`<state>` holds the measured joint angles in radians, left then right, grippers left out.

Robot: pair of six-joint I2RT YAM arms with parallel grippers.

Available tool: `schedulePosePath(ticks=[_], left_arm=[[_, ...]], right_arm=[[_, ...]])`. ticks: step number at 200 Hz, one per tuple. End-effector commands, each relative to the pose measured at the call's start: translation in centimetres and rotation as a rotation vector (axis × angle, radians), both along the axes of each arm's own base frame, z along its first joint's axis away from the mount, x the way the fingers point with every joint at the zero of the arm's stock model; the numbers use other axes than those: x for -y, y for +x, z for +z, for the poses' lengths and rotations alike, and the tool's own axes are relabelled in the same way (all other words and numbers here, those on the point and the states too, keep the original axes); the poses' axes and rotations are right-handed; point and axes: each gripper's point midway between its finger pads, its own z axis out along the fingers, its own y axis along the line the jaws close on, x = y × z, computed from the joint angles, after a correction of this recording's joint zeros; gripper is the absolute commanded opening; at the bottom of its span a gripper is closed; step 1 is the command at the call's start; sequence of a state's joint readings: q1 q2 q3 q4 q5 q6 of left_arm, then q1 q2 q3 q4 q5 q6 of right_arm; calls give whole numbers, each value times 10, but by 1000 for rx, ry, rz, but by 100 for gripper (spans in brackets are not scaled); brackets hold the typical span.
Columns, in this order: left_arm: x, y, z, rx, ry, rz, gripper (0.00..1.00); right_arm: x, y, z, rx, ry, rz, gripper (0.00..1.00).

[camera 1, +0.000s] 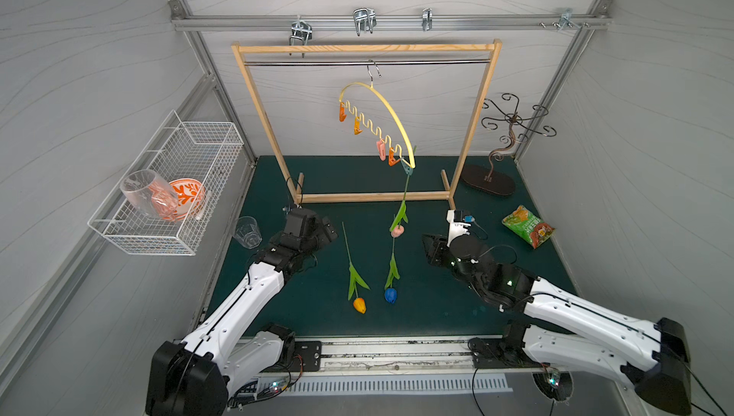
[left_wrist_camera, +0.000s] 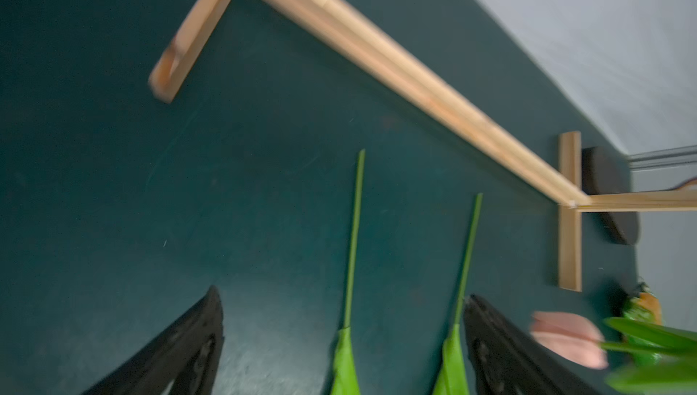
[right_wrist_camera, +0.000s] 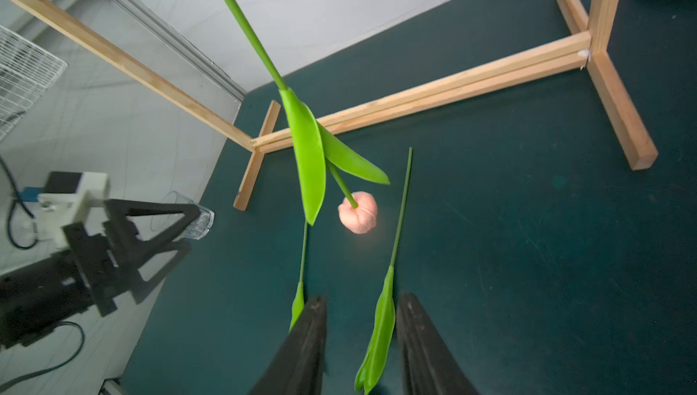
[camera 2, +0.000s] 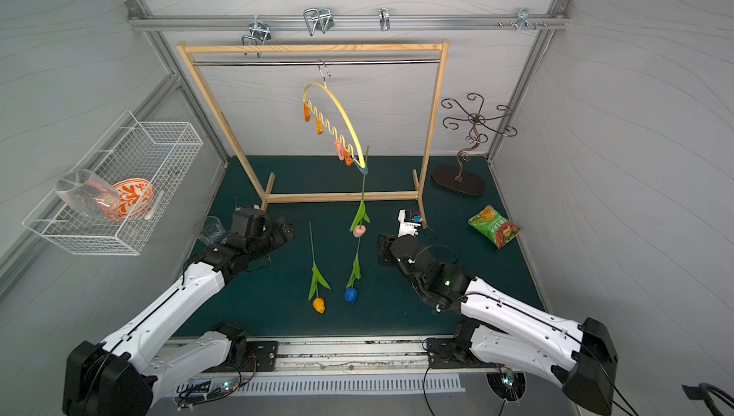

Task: Dry the flowers on a clothes hanger
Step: Pick up the flower at the center of the board.

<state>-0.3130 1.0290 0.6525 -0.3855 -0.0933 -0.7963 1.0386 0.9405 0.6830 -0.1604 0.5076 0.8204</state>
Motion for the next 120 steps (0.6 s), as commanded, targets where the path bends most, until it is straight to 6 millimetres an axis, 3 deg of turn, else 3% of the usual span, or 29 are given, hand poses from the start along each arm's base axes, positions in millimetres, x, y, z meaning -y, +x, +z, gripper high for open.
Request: schedulePosePath(ticks=[1,46,58,120], left_arm=[[-6,9,-10,53,-110,165,100],[-22,5,-31,125,-78,222,100],[-22,6,-28,149,-93,230,100],[3,16,-41,38,-133,132,100]], right_arm=[[-5,-2,-14,-28,-21,-28,37],[-35,5,-79,-154,-202,-1,40],[-42,8,-94,-179,-229,-7,40],[-89,32,-134,-237,-428,67,42]])
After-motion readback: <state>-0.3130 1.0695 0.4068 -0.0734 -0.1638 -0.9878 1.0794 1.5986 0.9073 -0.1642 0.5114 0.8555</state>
